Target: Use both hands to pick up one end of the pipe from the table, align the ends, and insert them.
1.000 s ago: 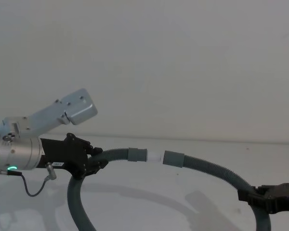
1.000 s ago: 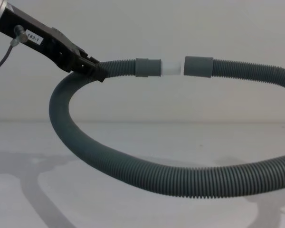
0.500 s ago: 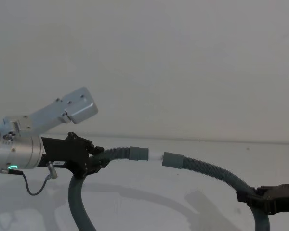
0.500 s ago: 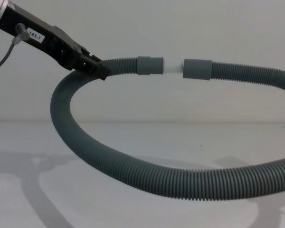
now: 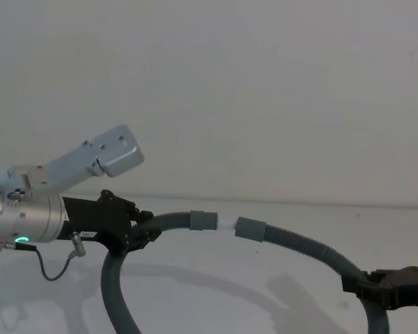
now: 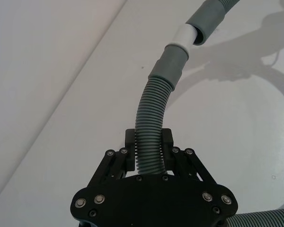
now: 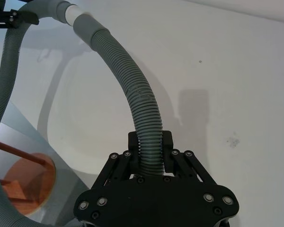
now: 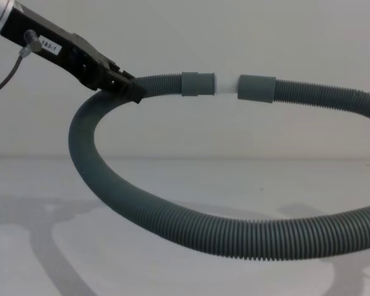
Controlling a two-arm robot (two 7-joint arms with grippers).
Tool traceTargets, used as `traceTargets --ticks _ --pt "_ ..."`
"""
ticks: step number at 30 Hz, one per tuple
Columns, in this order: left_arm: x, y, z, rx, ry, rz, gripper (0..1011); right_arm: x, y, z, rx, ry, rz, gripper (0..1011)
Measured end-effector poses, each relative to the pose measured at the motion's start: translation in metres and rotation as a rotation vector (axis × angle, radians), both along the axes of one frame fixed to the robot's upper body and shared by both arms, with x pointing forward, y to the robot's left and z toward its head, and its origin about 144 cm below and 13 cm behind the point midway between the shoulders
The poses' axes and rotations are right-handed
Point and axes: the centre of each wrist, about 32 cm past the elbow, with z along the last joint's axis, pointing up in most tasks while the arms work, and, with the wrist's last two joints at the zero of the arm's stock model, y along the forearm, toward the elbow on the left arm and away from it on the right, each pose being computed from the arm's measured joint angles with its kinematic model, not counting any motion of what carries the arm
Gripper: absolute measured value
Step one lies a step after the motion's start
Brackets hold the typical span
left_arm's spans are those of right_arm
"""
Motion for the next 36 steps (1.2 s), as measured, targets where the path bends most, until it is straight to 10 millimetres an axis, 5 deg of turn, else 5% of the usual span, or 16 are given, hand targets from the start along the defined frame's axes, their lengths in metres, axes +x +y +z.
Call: traceTargets --ticks 36 --pt "-0.0017 -0.0019 -0.0023 -0.011 0.013 -0.016 290 0.0093 -0.0001 0.0051 0.035 0.066 -0.025 255"
